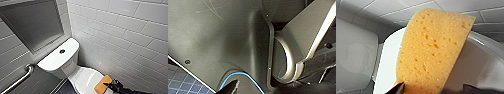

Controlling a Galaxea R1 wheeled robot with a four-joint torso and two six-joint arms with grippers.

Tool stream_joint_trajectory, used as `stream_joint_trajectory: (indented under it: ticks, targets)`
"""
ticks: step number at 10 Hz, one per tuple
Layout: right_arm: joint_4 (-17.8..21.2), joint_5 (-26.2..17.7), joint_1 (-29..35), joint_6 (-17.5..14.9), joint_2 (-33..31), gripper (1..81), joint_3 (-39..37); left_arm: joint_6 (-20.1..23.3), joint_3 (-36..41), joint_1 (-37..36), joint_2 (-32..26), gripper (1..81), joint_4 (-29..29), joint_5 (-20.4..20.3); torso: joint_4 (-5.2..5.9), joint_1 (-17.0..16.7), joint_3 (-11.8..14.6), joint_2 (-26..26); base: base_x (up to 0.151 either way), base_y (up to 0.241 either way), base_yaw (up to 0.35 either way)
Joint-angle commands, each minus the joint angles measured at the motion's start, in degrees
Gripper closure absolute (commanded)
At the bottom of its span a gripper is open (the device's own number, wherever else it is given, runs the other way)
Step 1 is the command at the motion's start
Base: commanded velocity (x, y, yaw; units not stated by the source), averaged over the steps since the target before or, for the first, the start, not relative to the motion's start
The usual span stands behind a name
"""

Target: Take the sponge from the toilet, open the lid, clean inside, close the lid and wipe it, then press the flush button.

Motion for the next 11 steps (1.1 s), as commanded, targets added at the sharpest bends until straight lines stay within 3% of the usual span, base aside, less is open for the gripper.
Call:
stream_joint_trajectory:
  ticks: [1,10,11]
  targets:
    - [-1.70,-1.91,6.07,-0.01,2.04,1.0,-2.78,0.21,-0.24,1.37,0.07,1.0,-0.21,5.27,0.00,0.00,0.00,0.00,0.000,0.000,0.000]
    - [-2.49,-1.91,8.97,-0.01,8.46,1.0,-10.52,0.12,-0.24,1.46,0.77,1.0,-0.30,6.85,0.00,0.00,0.00,0.00,0.000,0.000,0.000]
    - [-3.90,-1.91,8.79,-0.01,8.46,1.0,-10.43,0.12,-0.24,1.45,0.85,1.0,-0.21,7.29,0.00,0.00,0.00,0.00,0.000,0.000,0.000]
